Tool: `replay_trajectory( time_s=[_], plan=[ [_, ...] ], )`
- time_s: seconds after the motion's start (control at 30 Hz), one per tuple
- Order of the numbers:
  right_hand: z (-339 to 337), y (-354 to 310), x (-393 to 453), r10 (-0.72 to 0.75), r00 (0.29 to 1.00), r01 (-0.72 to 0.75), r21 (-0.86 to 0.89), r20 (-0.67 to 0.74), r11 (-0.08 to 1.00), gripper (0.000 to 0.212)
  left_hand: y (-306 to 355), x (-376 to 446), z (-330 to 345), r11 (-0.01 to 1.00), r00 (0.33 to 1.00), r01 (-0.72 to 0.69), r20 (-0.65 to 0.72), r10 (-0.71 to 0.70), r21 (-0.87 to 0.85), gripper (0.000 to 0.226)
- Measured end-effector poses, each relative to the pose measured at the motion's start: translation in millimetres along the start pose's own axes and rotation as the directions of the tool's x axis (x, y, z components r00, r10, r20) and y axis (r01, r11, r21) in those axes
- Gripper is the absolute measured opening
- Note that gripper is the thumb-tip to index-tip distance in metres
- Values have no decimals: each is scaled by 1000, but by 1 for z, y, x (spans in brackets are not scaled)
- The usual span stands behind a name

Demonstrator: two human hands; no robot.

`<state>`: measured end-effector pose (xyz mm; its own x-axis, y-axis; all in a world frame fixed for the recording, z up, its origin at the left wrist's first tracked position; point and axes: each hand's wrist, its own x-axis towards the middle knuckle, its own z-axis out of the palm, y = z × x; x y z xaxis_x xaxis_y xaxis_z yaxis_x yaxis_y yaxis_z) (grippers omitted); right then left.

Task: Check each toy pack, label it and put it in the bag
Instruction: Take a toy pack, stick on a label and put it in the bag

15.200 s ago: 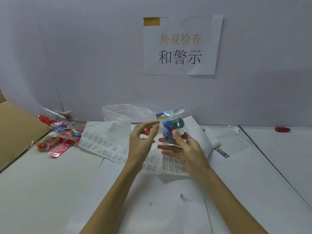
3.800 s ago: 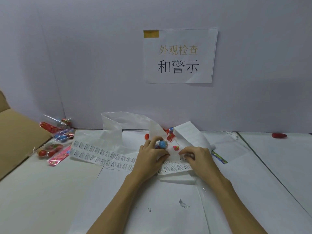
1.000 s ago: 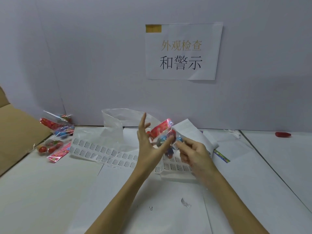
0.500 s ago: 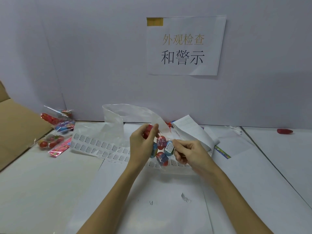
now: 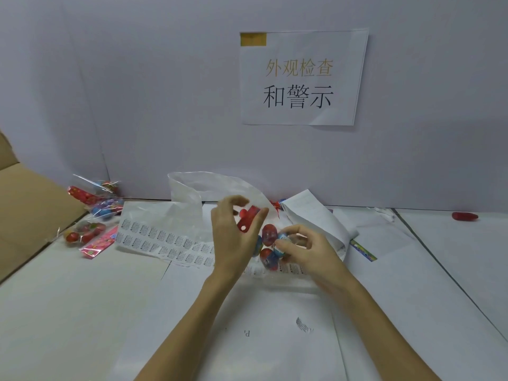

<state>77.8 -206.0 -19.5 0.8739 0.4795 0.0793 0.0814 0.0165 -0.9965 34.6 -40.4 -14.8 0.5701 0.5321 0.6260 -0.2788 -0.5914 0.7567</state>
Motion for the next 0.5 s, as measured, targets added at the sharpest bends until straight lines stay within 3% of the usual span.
replay_trajectory(
  time_s=[0.07,0.1,0.13,0.17,0.23,0.33,0.4,0.5],
  plan=[
    [2,0,0,-17,989,22,34,-147,999,25,-2,0,0,987,989,-113,-84,123,113,37],
    [3,1,0,-67,973,64,-21,-221,998,29,-3,-1,-1,987,990,-125,-55,130,98,40],
    [4,2,-1,-155,951,127,-120,-266,985,31,-2,-2,-1,997,997,-72,37,71,15,43],
    [4,3,-3,-261,928,204,-224,-267,953,33,3,-4,-1,992,983,67,180,-47,-106,47],
    [7,4,-6,-433,889,345,-403,-150,848,35,10,-8,3,888,868,390,419,-267,-244,53],
    [11,3,-8,-557,829,504,-484,40,715,29,9,-10,5,783,840,518,376,-391,-343,41],
    [6,-3,-7,-580,814,520,-400,-35,754,18,5,-4,-1,701,815,576,363,-452,-420,25],
    [-8,-7,-2,-429,856,335,-322,-289,886,24,3,5,-9,556,748,664,456,-483,-500,19]
  ],
)
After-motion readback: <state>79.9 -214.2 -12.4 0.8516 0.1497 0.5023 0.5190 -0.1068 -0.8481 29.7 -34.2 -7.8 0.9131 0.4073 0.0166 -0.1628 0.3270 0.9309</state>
